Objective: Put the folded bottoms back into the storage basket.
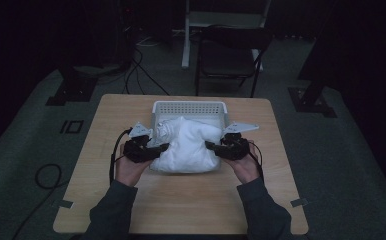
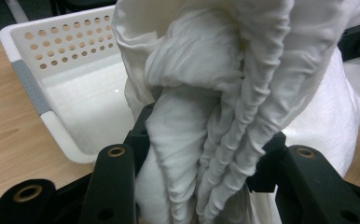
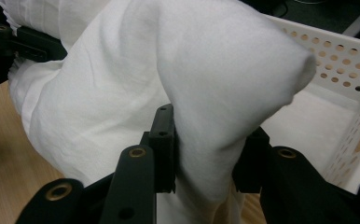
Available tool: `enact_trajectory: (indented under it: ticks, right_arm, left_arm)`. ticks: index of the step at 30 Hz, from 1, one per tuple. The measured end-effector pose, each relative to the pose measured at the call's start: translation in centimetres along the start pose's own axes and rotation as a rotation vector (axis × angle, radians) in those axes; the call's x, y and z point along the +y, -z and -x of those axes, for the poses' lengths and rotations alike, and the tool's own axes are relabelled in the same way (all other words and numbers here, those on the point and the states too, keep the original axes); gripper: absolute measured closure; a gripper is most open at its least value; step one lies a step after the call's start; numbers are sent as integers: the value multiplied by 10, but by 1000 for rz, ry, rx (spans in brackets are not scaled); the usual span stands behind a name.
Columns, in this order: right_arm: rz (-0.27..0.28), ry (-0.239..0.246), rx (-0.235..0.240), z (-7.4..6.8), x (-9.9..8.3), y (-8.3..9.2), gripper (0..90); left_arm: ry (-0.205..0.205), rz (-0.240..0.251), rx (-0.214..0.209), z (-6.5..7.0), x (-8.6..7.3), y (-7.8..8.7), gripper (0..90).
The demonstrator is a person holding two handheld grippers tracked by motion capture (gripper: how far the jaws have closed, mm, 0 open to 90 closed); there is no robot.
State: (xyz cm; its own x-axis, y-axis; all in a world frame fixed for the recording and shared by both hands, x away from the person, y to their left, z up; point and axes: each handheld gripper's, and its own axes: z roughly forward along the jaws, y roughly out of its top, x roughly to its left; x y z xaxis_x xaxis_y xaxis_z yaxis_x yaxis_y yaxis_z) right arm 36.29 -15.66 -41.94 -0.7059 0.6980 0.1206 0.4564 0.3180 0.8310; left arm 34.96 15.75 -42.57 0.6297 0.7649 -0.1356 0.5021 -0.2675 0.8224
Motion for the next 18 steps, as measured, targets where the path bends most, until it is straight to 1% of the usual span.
enact_trajectory:
  ticks: [10,18]
  right_arm:
    - [6,-3,-1,2,4,0,665]
    - [10,0,-10,3,9,0,665]
  left_arm:
    - [-4,1,4,-2,5,-1,553]
    - [-2,12,5,-3,8,0,554]
